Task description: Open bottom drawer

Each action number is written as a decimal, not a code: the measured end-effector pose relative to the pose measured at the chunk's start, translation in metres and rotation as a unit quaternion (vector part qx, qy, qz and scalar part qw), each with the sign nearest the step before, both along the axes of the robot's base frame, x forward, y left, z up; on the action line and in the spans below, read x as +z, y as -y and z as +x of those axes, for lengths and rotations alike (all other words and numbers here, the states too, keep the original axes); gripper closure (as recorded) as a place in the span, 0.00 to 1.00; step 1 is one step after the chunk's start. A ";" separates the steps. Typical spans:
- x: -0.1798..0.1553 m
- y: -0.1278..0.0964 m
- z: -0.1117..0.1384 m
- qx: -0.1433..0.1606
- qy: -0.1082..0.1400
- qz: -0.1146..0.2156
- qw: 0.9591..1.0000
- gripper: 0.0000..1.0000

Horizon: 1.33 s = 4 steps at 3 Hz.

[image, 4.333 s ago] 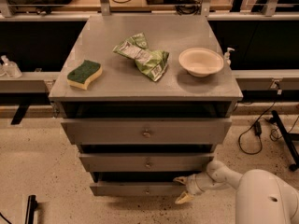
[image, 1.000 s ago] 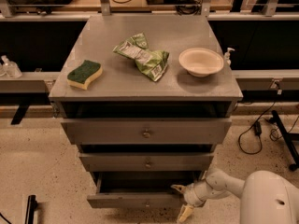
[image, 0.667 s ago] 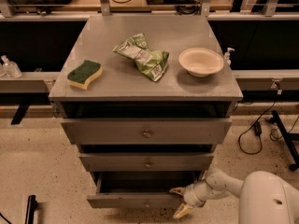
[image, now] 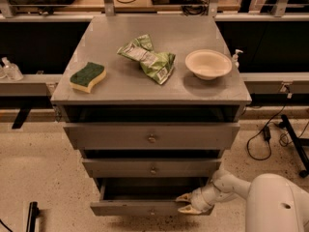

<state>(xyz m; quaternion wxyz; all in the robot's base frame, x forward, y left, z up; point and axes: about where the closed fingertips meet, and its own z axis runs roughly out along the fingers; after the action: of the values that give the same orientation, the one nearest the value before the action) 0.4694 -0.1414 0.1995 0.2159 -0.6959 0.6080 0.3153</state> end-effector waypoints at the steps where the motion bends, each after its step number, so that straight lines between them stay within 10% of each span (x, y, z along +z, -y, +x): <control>1: 0.000 0.000 -0.001 0.004 -0.002 0.000 1.000 1.00; 4: 0.003 -0.005 -0.012 0.041 -0.025 0.004 0.999 1.00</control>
Offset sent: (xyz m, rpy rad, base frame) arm -0.0468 0.0116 0.0172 0.0263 0.1877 0.3459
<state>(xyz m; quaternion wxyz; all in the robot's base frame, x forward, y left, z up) 0.4569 -0.1363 0.2023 0.1902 -0.7114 0.5830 0.3433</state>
